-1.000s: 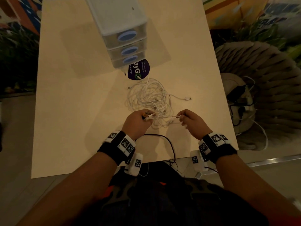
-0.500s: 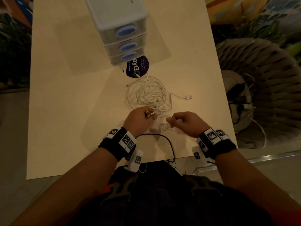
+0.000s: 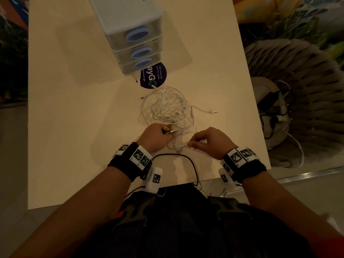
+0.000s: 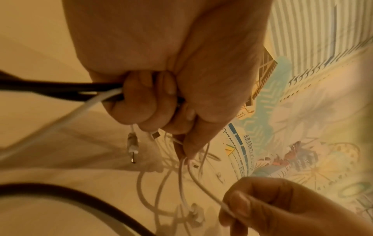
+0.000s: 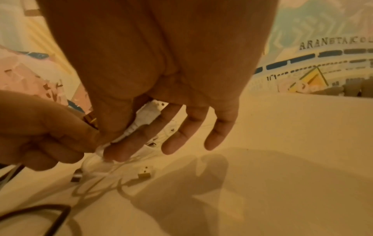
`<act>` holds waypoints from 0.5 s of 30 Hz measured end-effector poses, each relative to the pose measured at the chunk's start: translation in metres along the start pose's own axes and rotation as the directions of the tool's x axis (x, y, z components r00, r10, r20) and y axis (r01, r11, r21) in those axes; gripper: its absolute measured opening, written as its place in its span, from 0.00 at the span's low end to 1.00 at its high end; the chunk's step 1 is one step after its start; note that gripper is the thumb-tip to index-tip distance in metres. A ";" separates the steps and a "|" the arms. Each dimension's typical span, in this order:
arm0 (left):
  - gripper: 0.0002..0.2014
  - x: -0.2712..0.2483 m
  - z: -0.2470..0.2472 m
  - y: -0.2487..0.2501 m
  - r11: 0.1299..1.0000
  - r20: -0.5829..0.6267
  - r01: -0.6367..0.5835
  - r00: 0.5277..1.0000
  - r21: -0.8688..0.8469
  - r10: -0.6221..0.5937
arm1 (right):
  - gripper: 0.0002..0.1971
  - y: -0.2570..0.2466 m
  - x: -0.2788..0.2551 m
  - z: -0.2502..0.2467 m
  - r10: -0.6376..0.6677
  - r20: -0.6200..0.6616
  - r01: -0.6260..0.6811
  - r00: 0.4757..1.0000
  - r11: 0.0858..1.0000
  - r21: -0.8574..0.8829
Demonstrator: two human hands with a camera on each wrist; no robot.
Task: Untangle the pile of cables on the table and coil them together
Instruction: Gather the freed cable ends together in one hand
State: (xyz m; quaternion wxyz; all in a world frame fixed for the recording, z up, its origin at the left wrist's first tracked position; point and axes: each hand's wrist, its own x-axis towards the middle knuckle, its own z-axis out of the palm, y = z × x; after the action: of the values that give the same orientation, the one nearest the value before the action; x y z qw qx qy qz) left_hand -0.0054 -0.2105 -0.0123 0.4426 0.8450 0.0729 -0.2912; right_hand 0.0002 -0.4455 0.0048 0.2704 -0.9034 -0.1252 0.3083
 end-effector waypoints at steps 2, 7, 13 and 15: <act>0.13 -0.002 -0.004 0.003 0.998 0.002 0.015 1.000 -0.061 -0.014 | 0.15 0.003 -0.001 0.000 -0.013 -0.001 0.013 1.000 0.996 -0.083; 0.17 -0.002 -0.009 0.002 0.989 -0.043 0.066 0.997 -0.130 -0.072 | 0.13 0.009 0.000 0.001 0.000 0.001 0.000 1.000 0.995 -0.099; 0.15 -0.003 -0.012 0.004 0.954 -0.047 0.150 0.985 -0.259 -0.168 | 0.18 0.017 -0.003 -0.003 -0.044 -0.021 0.040 0.999 0.987 -0.156; 0.15 -0.004 -0.014 0.004 0.932 -0.030 0.164 0.983 -0.322 -0.183 | 0.12 0.015 -0.002 -0.003 -0.041 0.036 0.047 0.999 0.978 -0.205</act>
State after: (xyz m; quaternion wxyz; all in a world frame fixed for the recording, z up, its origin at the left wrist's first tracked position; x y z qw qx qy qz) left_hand -0.0016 -0.2015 -0.0007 0.5431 0.7611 0.2063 -0.2886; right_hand 0.0010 -0.4597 -0.0007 0.1803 -0.9186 -0.1805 0.3018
